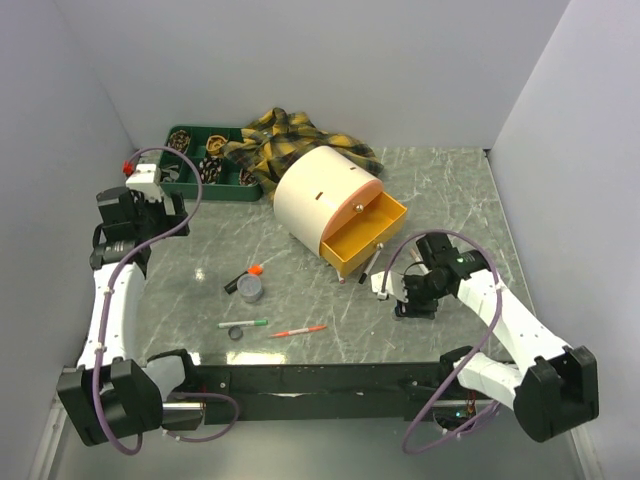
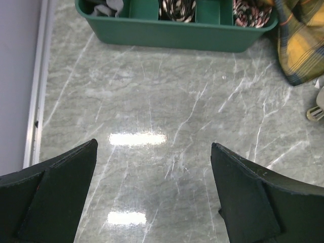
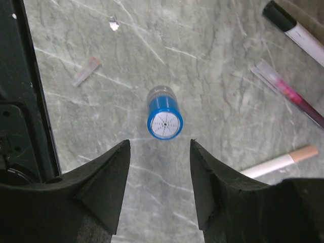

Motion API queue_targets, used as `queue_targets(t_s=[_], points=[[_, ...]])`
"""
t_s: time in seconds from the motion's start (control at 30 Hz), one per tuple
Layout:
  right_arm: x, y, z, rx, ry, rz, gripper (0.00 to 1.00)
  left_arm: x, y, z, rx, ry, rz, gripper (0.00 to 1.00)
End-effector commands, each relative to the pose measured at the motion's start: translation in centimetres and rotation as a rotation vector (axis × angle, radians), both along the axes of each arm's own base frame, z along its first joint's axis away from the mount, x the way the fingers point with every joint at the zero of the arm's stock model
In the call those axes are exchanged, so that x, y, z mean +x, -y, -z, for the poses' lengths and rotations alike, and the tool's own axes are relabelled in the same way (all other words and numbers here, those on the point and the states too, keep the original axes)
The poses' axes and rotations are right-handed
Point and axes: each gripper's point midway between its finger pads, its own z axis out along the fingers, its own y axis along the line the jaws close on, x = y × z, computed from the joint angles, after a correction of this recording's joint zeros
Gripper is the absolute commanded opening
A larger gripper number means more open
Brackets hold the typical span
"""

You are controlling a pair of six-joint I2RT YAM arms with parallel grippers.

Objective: Sort the stationery into containers
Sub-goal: Pick up the stationery from the center of the board.

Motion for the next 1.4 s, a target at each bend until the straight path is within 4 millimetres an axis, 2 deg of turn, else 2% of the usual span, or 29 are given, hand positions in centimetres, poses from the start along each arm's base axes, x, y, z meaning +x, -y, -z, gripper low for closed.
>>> queue_targets(t_s=[0.0, 0.23, 0.93, 1.37], points=[[0.7, -1.5, -0.6, 0.062, 0.021, -0.054, 0.57, 0.9, 0.0, -0.5, -0.011, 0.005, 0.016, 0.99], [0.6, -1.6, 0.2, 0.051, 0.012, -0.085, 0.57, 1.7, -0.2, -0.4, -0.012, 0.002, 0.015, 0.99], [0.8, -2.0, 1.3, 0.026, -0.026, -0.109, 0.53, 1.2, -0.7, 0.9, -0.029, -0.020, -0.003, 0.99], [0.5, -1.7, 2.2, 0.002, -0.021, -0.097, 0.50, 1.8, -0.6, 1.4, -0.059, -0.026, 0.000, 0.99]])
